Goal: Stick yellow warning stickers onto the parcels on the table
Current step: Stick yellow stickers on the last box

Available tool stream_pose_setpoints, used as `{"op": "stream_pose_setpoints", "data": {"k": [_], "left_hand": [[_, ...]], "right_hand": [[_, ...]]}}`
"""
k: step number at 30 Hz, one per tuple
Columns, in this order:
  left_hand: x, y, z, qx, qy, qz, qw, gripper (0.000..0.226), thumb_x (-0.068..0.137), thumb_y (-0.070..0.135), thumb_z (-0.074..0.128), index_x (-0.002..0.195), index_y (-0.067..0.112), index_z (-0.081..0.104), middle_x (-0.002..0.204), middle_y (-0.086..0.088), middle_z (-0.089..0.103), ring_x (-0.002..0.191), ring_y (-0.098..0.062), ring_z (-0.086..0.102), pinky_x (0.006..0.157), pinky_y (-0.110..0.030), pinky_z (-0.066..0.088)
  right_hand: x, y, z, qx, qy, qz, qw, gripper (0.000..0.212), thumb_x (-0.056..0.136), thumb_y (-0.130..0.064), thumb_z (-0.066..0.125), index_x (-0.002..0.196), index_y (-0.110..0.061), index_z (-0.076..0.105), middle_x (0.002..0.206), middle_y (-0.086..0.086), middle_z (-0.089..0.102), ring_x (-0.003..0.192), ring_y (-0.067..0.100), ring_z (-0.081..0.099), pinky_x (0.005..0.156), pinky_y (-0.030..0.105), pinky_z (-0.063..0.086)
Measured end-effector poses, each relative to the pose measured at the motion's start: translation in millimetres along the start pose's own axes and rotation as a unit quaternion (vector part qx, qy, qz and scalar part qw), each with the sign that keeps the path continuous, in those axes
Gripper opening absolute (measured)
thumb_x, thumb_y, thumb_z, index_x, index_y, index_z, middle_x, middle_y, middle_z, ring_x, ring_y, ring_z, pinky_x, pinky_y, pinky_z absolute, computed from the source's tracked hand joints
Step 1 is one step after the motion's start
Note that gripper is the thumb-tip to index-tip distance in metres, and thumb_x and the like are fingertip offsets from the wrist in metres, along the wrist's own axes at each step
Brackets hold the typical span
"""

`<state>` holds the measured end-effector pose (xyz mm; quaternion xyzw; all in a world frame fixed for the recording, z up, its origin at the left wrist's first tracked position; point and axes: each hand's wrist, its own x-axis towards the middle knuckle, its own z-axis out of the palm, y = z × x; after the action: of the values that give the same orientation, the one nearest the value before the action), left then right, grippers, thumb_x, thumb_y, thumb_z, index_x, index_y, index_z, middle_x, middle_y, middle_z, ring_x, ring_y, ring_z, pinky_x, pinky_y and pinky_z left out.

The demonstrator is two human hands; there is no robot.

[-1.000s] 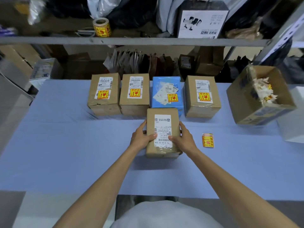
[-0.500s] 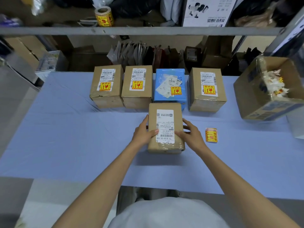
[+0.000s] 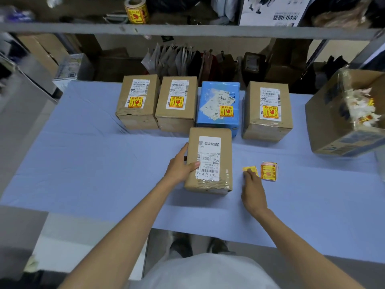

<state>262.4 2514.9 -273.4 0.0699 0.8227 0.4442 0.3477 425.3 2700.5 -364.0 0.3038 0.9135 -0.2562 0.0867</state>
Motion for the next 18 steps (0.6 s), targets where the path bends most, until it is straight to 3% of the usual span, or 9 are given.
{"op": "stream_pose_setpoints", "data": {"k": [2,6,10,14,18], "left_hand": [[-0.1,0.4,-0.6,-0.002,-0.003,-0.001,1.0,0.078,0.088,0.024,0.067,0.151,0.031,0.021,0.133,-0.007,0.056,0.12,-0.022,0.055,0.1,-0.036,0.045],[-0.5,-0.1,-1.1,0.008,-0.007,-0.002,1.0,0.08,0.087,0.025,0.068,0.151,0.031,0.02,0.134,-0.008,0.055,0.12,-0.023,0.055,0.101,-0.037,0.045],[-0.8,-0.1,-1.7,0.01,-0.009,-0.004,1.0,0.08,0.088,0.026,0.068,0.151,0.032,0.02,0.133,-0.007,0.055,0.121,-0.023,0.054,0.103,-0.039,0.045],[-1.3,-0.5,-1.7,0.009,-0.01,-0.002,1.0,0.08,0.087,0.027,0.068,0.151,0.033,0.019,0.132,-0.007,0.056,0.121,-0.024,0.054,0.104,-0.041,0.044],[-1.4,-1.7,-2.7,0.005,-0.008,0.007,1.0,0.08,0.088,0.027,0.067,0.151,0.032,0.019,0.133,-0.007,0.056,0.121,-0.024,0.054,0.105,-0.042,0.043]], "right_hand": [[1.1,1.0,-0.5,0.027,0.041,-0.003,0.999,0.049,0.088,0.0,0.057,0.135,0.002,0.043,0.139,0.019,0.039,0.122,0.037,0.043,0.09,0.038,0.044],[8.8,10.4,-2.4,0.135,0.058,0.051,0.988,0.057,0.082,-0.008,0.072,0.132,0.0,0.045,0.135,0.02,0.035,0.119,0.036,0.041,0.098,0.041,0.041],[19.5,8.2,-7.3,0.178,0.079,0.098,0.976,0.045,0.086,-0.005,0.065,0.126,0.005,0.045,0.132,0.023,0.033,0.11,0.037,0.046,0.092,0.037,0.04],[26.9,5.6,-5.3,0.139,0.089,0.14,0.976,0.038,0.081,0.004,0.064,0.115,0.005,0.048,0.124,0.026,0.039,0.105,0.043,0.046,0.082,0.037,0.041],[31.3,2.8,-4.8,0.087,0.078,0.175,0.978,0.035,0.079,-0.004,0.071,0.109,0.006,0.054,0.124,0.029,0.039,0.118,0.045,0.035,0.09,0.044,0.038]]}}
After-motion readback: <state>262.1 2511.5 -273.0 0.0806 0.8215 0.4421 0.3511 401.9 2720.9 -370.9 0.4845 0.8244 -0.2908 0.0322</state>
